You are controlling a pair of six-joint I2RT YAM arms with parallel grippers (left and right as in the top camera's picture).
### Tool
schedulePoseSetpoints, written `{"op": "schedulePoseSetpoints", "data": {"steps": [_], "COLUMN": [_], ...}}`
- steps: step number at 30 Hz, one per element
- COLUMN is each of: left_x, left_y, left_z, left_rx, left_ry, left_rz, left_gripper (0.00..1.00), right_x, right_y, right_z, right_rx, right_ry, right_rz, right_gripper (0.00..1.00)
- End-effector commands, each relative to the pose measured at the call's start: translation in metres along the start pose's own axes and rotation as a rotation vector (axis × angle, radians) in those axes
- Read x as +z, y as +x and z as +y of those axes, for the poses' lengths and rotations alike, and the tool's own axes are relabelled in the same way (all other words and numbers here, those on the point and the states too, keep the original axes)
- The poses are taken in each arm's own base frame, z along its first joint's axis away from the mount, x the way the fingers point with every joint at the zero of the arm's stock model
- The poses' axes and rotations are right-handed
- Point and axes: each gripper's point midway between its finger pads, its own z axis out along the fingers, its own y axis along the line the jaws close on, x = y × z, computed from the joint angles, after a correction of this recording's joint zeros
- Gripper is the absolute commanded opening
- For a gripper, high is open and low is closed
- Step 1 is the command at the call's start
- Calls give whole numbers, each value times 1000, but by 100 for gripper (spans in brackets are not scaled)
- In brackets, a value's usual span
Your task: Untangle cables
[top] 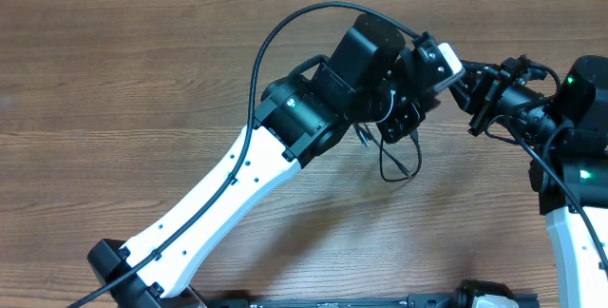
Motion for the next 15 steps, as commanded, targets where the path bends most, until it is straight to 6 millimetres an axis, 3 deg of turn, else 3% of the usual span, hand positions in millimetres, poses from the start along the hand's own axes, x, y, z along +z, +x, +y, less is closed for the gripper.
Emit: {"op": "schedulePoseSetpoints", "data": {"steps": [1, 12, 15], "left_x": [2, 2, 1], "left_y": [-3, -3, -3], "left_z": [8, 8, 8], "left_rx": [11, 11, 11], "left_ry": [-36, -36, -36], "left_rz": [-5, -4, -5], "left_gripper": [6, 4, 4], "right_x": [-3, -3, -3], "right_y": [18, 17, 11], "right_z": [6, 6, 7], "right_rx": [-35, -36, -61], "right_ry": [-7, -8, -14], "right_rz": [70, 64, 29], "right_gripper": [4, 4, 9]}}
